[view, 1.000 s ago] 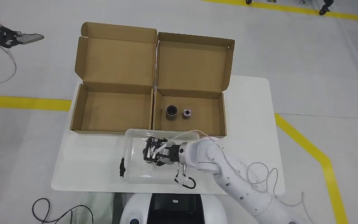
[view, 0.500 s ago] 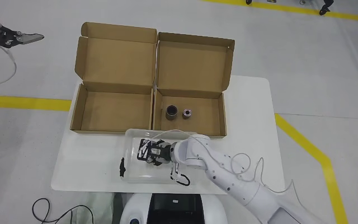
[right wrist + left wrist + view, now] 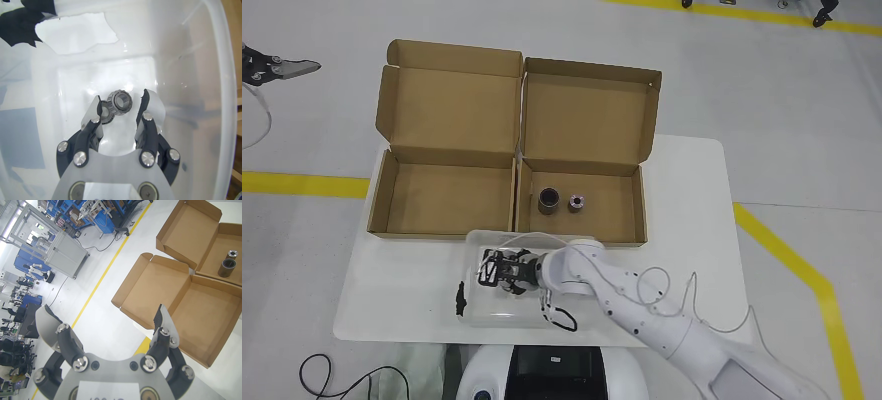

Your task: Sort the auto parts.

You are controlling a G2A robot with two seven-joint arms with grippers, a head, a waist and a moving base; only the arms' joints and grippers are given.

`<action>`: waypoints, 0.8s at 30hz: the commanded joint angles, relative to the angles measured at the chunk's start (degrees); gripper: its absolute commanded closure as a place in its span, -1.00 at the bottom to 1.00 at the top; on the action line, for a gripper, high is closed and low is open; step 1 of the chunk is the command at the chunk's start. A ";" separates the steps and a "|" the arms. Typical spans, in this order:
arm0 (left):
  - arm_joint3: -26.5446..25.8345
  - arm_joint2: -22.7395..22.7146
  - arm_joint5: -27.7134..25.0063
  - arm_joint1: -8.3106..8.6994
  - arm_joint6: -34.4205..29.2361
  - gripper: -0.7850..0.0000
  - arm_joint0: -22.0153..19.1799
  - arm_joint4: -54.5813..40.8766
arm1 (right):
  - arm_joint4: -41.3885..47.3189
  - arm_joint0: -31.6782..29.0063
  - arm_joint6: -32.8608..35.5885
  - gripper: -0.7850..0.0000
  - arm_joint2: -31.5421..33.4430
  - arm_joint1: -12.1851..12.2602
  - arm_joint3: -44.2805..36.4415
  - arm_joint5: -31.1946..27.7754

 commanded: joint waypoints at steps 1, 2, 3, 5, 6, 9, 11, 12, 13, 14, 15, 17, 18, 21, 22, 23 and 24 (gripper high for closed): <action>0.00 0.00 0.00 0.00 0.00 -1.00 0.00 0.00 | -0.11 0.34 0.09 0.07 -0.30 -0.28 0.60 -0.12; 0.00 0.00 0.00 0.00 0.00 -1.00 0.00 0.00 | -0.05 0.52 0.07 0.12 -0.45 -0.45 0.95 -0.20; 0.00 0.00 0.00 0.00 0.00 -1.00 0.00 0.00 | -0.05 0.73 0.09 0.16 -0.58 -0.62 1.32 -0.22; 0.00 0.00 0.00 0.00 0.00 -1.00 0.00 0.00 | -0.02 1.07 0.34 0.41 -0.79 -0.95 1.98 -0.05; 0.00 0.00 0.00 0.00 0.00 -1.00 0.00 0.00 | -0.05 1.22 0.44 0.58 -0.77 -1.09 2.23 0.41; 0.00 0.00 0.00 0.00 0.00 -1.00 0.00 0.00 | -0.19 1.40 0.59 1.00 -0.66 -1.39 2.40 1.20; 0.00 0.00 0.00 0.00 0.00 -1.00 0.00 0.00 | -0.30 1.37 0.66 1.00 -0.44 -1.45 2.30 1.53; 0.00 0.00 0.00 0.00 0.00 -1.00 0.00 0.00 | -0.36 1.31 0.78 1.00 -0.30 -1.45 2.20 1.67; 0.00 0.00 0.00 0.00 0.00 -1.00 0.00 0.00 | -0.53 1.28 0.91 1.00 -0.12 -1.44 2.03 1.88; 0.00 0.00 0.00 0.00 0.00 -1.00 0.00 0.00 | -0.64 1.16 0.91 1.00 0.10 -1.40 1.80 2.13; 0.00 0.00 0.00 0.00 0.00 -1.00 0.00 0.00 | -0.77 1.03 0.83 1.00 0.38 -1.34 1.46 2.35; 0.00 0.00 0.00 0.00 0.00 -1.00 0.00 0.00 | -1.10 0.61 0.57 1.00 0.96 -1.15 0.74 2.67; 0.00 0.00 0.00 0.00 0.00 -1.00 0.00 0.00 | -1.32 0.38 0.50 1.00 1.31 -1.02 0.32 2.82; 0.00 0.00 0.00 0.00 0.00 -1.00 0.00 0.00 | -1.15 -0.76 -1.06 1.00 2.71 -0.50 -1.18 2.68; 0.00 0.00 0.00 0.00 0.00 -1.00 0.00 0.00 | -0.96 -1.28 -2.04 1.00 3.33 -0.26 -1.54 2.42; 0.00 0.00 0.00 0.00 0.00 -1.00 0.00 0.00 | -0.92 -1.79 -2.87 1.00 3.97 0.01 -1.87 2.18; 0.00 0.00 0.00 0.00 0.00 -1.00 0.00 0.00 | -0.97 -2.33 -3.58 1.00 4.55 0.28 -2.23 1.86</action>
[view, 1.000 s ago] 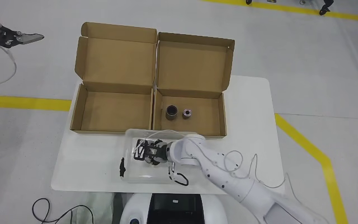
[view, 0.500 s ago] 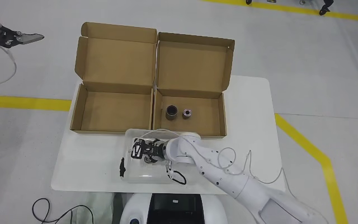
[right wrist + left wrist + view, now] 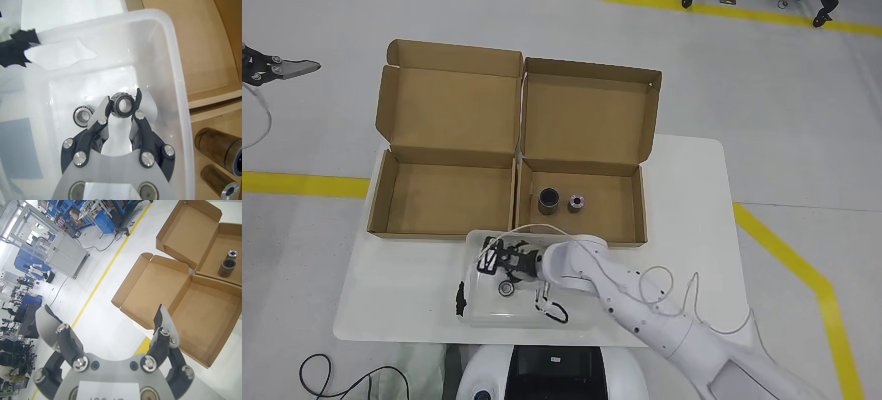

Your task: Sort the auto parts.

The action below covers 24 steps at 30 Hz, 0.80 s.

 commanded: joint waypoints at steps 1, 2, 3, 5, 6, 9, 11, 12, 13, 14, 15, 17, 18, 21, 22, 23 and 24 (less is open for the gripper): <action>0.00 0.00 0.00 0.00 0.00 -1.00 0.00 0.00 | 0.32 -1.32 -2.20 1.00 1.39 0.59 -0.84 -0.76; 0.00 0.00 0.00 0.00 0.00 -1.00 0.00 0.00 | 0.66 -1.85 -3.33 1.00 1.88 0.78 -1.23 -1.13; 0.00 0.00 0.00 0.00 0.00 -1.00 0.00 0.00 | 0.87 -2.57 -4.88 1.00 2.54 1.10 -1.66 -1.98; 0.00 0.00 0.00 0.00 0.00 -1.00 0.00 0.00 | 1.06 -4.01 -8.01 1.00 3.91 1.75 -2.50 -3.56; 0.00 0.00 0.00 0.00 0.00 -1.00 0.00 0.00 | 1.14 -4.78 -9.47 1.00 4.57 2.07 -2.86 -4.24; 0.00 0.00 0.00 0.00 0.00 -1.00 0.00 0.00 | 1.54 -7.04 -13.65 1.00 6.32 2.91 -3.96 -5.99; 0.00 0.00 0.00 0.00 0.00 -1.00 0.00 0.00 | 1.64 -8.25 -16.16 1.00 7.32 3.37 -4.25 -7.04; 0.00 0.00 0.00 0.00 0.00 -1.00 0.00 0.00 | 1.93 -8.78 -17.48 1.00 7.75 3.55 -4.37 -7.60; 0.00 0.00 0.00 0.00 0.00 -1.00 0.00 0.00 | 2.16 -9.20 -18.75 1.00 8.13 3.71 -4.39 -8.25; 0.00 0.00 0.00 0.00 0.00 -1.00 0.00 0.00 | 2.34 -9.52 -20.13 1.00 8.46 3.84 -4.56 -8.85; 0.00 0.00 0.00 0.00 0.00 -1.00 0.00 0.00 | 2.37 -9.76 -21.29 1.00 8.74 3.95 -4.63 -9.40; 0.00 0.00 0.00 0.00 0.00 -1.00 0.00 0.00 | 2.80 -10.07 -24.40 1.00 9.39 4.12 -5.10 -10.59; 0.00 0.00 0.00 0.00 0.00 -1.00 0.00 0.00 | 2.86 -10.19 -25.96 1.00 9.72 4.21 -5.16 -11.16; 0.00 0.00 0.00 0.00 0.00 -1.00 0.00 0.00 | 3.33 -10.32 -30.39 1.00 10.73 4.37 -5.96 -12.23; 0.00 0.00 0.00 0.00 0.00 -1.00 0.00 0.00 | 3.49 -10.29 -31.75 1.00 11.08 4.43 -6.05 -12.74; 0.00 0.00 0.00 0.00 0.00 -1.00 0.00 0.00 | 3.66 -10.20 -32.99 1.00 11.46 4.48 -6.04 -13.10; 0.00 0.00 0.00 0.00 0.00 -1.00 0.00 0.00 | 4.11 -9.97 -34.32 1.00 12.01 4.50 -6.19 -13.14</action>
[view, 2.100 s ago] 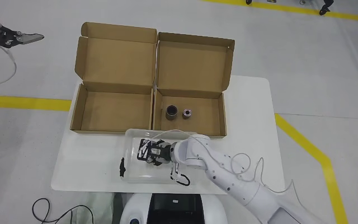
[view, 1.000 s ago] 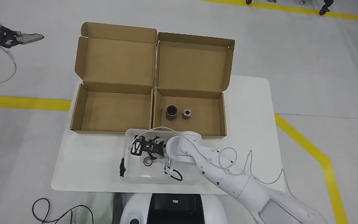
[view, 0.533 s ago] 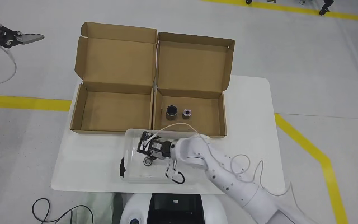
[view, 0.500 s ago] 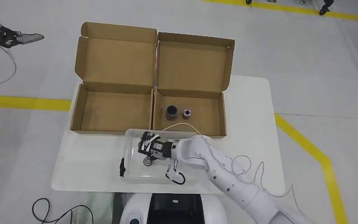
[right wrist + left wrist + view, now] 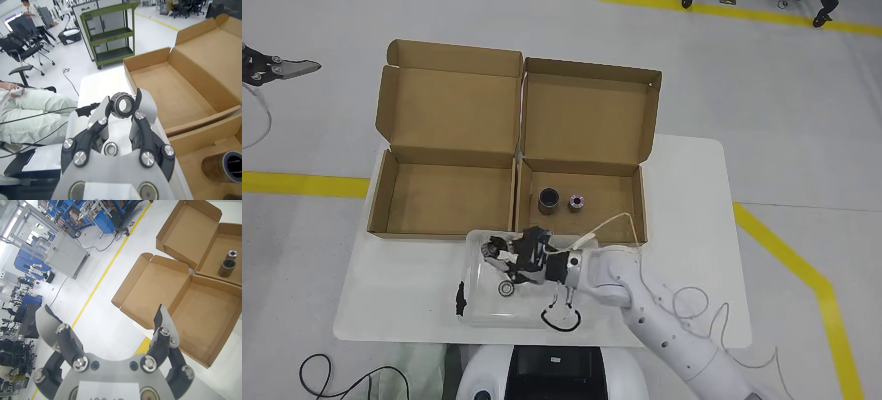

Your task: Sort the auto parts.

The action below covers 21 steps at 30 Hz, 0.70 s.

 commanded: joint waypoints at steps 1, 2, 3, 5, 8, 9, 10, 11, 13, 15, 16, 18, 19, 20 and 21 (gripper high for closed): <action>0.00 0.00 0.00 0.00 0.00 -1.00 0.00 0.00 | 0.42 0.46 -1.91 1.00 0.84 0.02 -0.16 0.09; 0.00 0.00 0.00 0.00 0.00 -1.00 0.00 0.00 | 0.27 0.97 -2.32 1.00 1.19 0.01 -0.68 0.42; 0.00 0.00 0.00 0.00 0.00 -1.00 0.00 0.00 | -0.04 1.63 -2.68 1.00 1.51 -0.03 -1.55 0.79; 0.00 0.00 0.00 0.00 0.00 -1.00 0.00 0.00 | -0.66 3.00 -3.36 1.00 1.99 -0.14 -3.11 1.24; 0.00 0.00 0.00 0.00 0.00 -1.00 0.00 0.00 | -1.53 5.25 -3.79 1.00 2.53 -0.34 -4.83 1.74; 0.00 0.00 0.00 0.00 0.00 -1.00 0.00 0.00 | -1.51 5.91 -4.11 1.00 2.74 -0.42 -5.18 1.87; 0.00 0.00 0.00 0.00 0.00 -1.00 0.00 0.00 | -1.39 6.67 -4.52 1.00 3.05 -0.50 -5.63 1.96; 0.00 0.00 0.00 0.00 0.00 -1.00 0.00 0.00 | -1.33 7.29 -4.72 1.00 3.24 -0.56 -5.89 1.94; 0.00 0.00 0.00 0.00 0.00 -1.00 0.00 0.00 | -1.50 8.52 -4.98 1.00 3.86 -0.65 -6.72 2.38; 0.00 0.00 0.00 0.00 0.00 -1.00 0.00 0.00 | -1.83 9.41 -5.22 1.00 4.49 -0.68 -7.83 2.61; 0.00 0.00 0.00 0.00 0.00 -1.00 0.00 0.00 | -1.95 9.68 -5.29 1.00 4.84 -0.66 -8.24 2.74; 0.00 0.00 0.00 0.00 0.00 -1.00 0.00 0.00 | -2.10 10.19 -5.63 1.00 5.62 -0.61 -9.42 2.70; 0.00 0.00 0.00 0.00 0.00 -1.00 0.00 0.00 | -2.11 10.38 -6.00 1.00 6.16 -0.57 -9.97 2.78; 0.00 0.00 0.00 0.00 0.00 -1.00 0.00 0.00 | -2.13 10.51 -6.28 1.00 6.65 -0.51 -10.54 2.82; 0.00 0.00 0.00 0.00 0.00 -1.00 0.00 0.00 | -2.19 10.60 -6.51 1.00 7.11 -0.46 -11.09 2.74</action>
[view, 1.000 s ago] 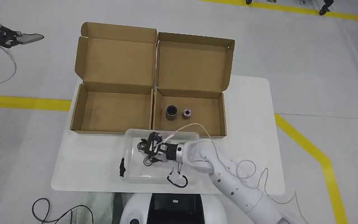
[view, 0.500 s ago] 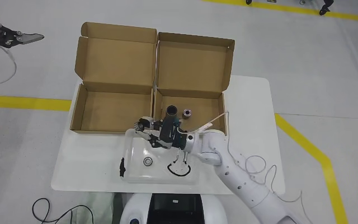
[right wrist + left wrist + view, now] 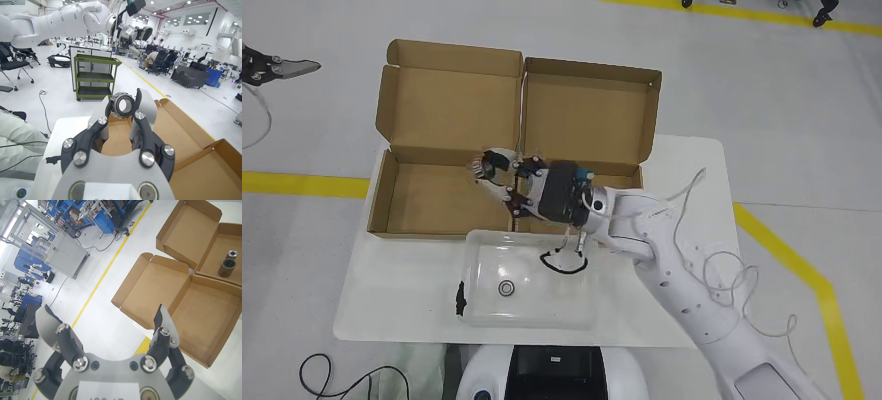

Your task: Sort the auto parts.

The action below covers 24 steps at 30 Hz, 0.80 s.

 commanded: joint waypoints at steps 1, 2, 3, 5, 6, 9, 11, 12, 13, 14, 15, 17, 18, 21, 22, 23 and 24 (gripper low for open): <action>0.00 0.00 0.00 0.00 0.00 -1.00 0.00 0.00 | -0.18 0.21 -0.47 1.00 1.05 0.13 -1.24 -0.02; 0.00 0.00 0.00 0.00 0.00 -1.00 0.00 0.00 | -0.34 0.27 -0.56 1.00 1.38 0.17 -1.68 0.08; 0.00 0.00 0.00 0.00 0.00 -1.00 0.00 0.00 | -0.46 0.26 -0.76 1.00 1.85 0.22 -2.36 0.30; 0.00 0.00 0.00 0.00 0.00 -1.00 0.00 0.00 | -0.77 0.08 -1.64 1.00 2.70 0.33 -3.73 0.60; 0.00 0.00 0.00 0.00 0.00 -1.00 0.00 0.00 | -1.14 -0.09 -2.16 1.00 3.17 0.40 -4.47 0.98; 0.00 0.00 0.00 0.00 0.00 -1.00 0.00 0.00 | -1.86 -0.77 -3.43 1.00 4.12 0.56 -6.09 1.55; 0.00 0.00 0.00 0.00 0.00 -1.00 0.00 0.00 | -2.38 -0.69 -3.45 1.00 4.56 0.63 -7.09 1.63; 0.00 0.00 0.00 0.00 0.00 -1.00 0.00 0.00 | -2.49 -0.54 -3.24 1.00 4.67 0.65 -7.49 1.50; 0.00 0.00 0.00 0.00 0.00 -1.00 0.00 0.00 | -2.68 -0.17 -2.77 1.00 4.69 0.66 -7.91 1.11; 0.00 0.00 0.00 0.00 0.00 -1.00 0.00 0.00 | -2.90 0.23 -2.35 1.00 4.81 0.66 -8.43 1.16; 0.00 0.00 0.00 0.00 0.00 -1.00 0.00 0.00 | -3.12 0.54 -1.87 1.00 4.83 0.65 -8.92 1.21; 0.00 0.00 0.00 0.00 0.00 -1.00 0.00 0.00 | -3.39 1.19 -1.18 1.00 4.83 0.62 -10.01 1.10; 0.00 0.00 0.00 0.00 0.00 -1.00 0.00 0.00 | -3.52 1.43 -0.84 1.00 4.87 0.61 -10.58 1.17; 0.00 0.00 0.00 0.00 0.00 -1.00 0.00 0.00 | -4.11 1.80 -0.38 1.00 5.08 0.64 -12.23 1.22; 0.00 0.00 0.00 0.00 0.00 -1.00 0.00 0.00 | -4.44 1.77 -0.19 1.00 5.15 0.67 -12.70 1.23; 0.00 0.00 0.00 0.00 0.00 -1.00 0.00 0.00 | -4.70 1.64 -0.13 1.00 5.25 0.71 -13.18 1.32; 0.00 0.00 0.00 0.00 0.00 -1.00 0.00 0.00 | -4.90 1.44 -0.05 1.00 5.36 0.75 -13.48 1.36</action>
